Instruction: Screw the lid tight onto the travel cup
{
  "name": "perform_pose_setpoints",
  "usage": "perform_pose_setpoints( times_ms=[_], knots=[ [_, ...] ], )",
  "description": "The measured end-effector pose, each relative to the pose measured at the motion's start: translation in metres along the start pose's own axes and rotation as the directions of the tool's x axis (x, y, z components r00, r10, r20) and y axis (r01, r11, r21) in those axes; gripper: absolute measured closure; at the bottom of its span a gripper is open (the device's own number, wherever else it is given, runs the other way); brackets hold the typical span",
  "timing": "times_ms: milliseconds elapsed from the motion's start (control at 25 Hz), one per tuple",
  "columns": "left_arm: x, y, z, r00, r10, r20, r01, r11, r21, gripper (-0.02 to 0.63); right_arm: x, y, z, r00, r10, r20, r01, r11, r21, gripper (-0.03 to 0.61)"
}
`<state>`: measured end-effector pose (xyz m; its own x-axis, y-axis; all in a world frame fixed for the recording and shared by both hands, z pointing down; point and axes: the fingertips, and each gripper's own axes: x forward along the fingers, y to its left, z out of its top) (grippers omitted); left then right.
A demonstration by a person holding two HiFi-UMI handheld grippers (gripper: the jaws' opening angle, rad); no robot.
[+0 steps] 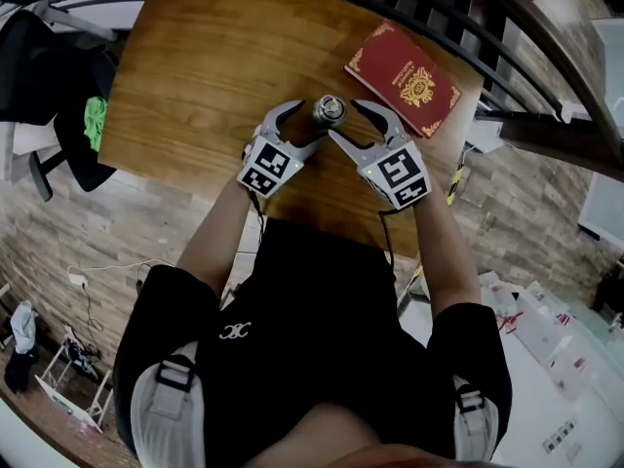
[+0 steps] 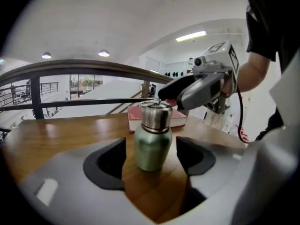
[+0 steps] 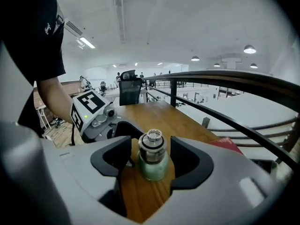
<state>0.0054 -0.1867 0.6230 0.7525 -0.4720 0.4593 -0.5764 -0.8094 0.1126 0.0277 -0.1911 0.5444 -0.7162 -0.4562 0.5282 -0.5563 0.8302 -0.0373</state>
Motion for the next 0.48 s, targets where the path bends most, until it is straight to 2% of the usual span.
perform_pose_setpoints(
  times_ms=[160, 280, 480],
  knots=[
    [0.017, -0.002, -0.005, 0.999, -0.050, -0.007, 0.050, 0.998, 0.025, 0.233, 0.015, 0.006, -0.007, 0.994, 0.106, -0.036, -0.108, 0.993, -0.051, 0.296],
    [0.028, -0.004, -0.011, 0.996, -0.085, -0.027, 0.086, 0.995, 0.043, 0.230, 0.026, -0.001, -0.011, 0.985, 0.145, -0.090, -0.156, 0.979, -0.131, 0.295],
    [0.037, -0.003, -0.013, 0.994, -0.106, -0.026, 0.108, 0.992, 0.071, 0.232, 0.034, -0.001, -0.018, 0.944, 0.261, -0.203, -0.303, 0.929, -0.213, 0.298]
  ],
)
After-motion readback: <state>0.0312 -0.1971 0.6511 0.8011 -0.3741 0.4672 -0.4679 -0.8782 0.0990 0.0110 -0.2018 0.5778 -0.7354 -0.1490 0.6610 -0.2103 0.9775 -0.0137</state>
